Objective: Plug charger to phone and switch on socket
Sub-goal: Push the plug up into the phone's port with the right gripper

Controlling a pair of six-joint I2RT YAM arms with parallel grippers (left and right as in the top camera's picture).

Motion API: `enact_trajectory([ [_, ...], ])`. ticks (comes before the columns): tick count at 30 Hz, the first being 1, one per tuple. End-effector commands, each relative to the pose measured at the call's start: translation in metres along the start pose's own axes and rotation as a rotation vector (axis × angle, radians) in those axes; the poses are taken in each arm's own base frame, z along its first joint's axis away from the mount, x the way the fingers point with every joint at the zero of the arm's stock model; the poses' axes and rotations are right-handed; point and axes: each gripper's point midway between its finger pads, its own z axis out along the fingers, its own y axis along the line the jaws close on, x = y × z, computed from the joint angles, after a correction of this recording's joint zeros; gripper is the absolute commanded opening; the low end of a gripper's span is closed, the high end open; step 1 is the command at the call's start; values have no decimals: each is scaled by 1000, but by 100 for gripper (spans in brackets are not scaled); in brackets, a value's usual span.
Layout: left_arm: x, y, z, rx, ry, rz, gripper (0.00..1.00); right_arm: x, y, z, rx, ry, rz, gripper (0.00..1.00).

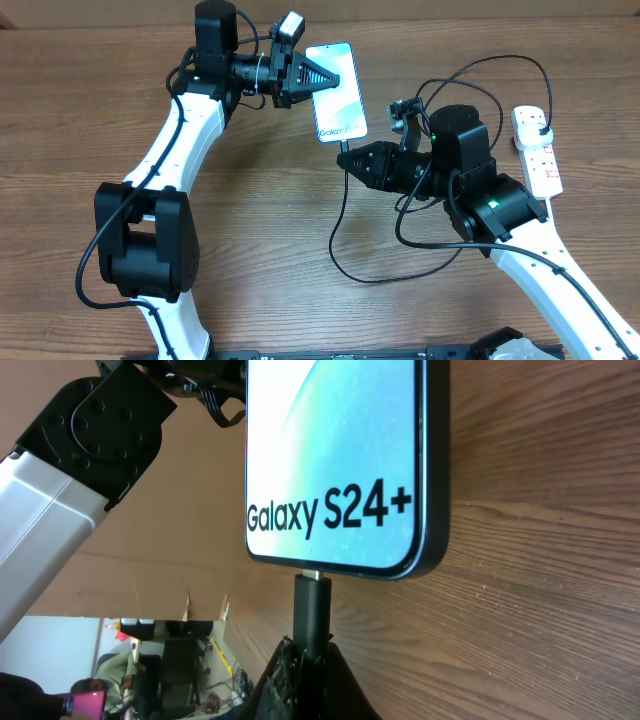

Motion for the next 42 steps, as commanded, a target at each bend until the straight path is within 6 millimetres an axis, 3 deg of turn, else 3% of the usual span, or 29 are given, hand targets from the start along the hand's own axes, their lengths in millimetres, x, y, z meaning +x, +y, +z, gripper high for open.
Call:
enact_trajectory([
  [1, 16, -16, 14, 45, 92, 66, 4, -18, -9, -4, 30, -66, -5, 4],
  [17, 21, -17, 24, 49, 114, 66, 4, -27, -20, 17, -45, -11, -113, 4],
  [34, 21, -17, 25, 50, 115, 84, 4, -44, -29, 6, -39, -59, -184, 4],
  [42, 27, -16, 34, 54, 137, 94, 4, -50, -33, 1, -33, -77, -188, 4],
])
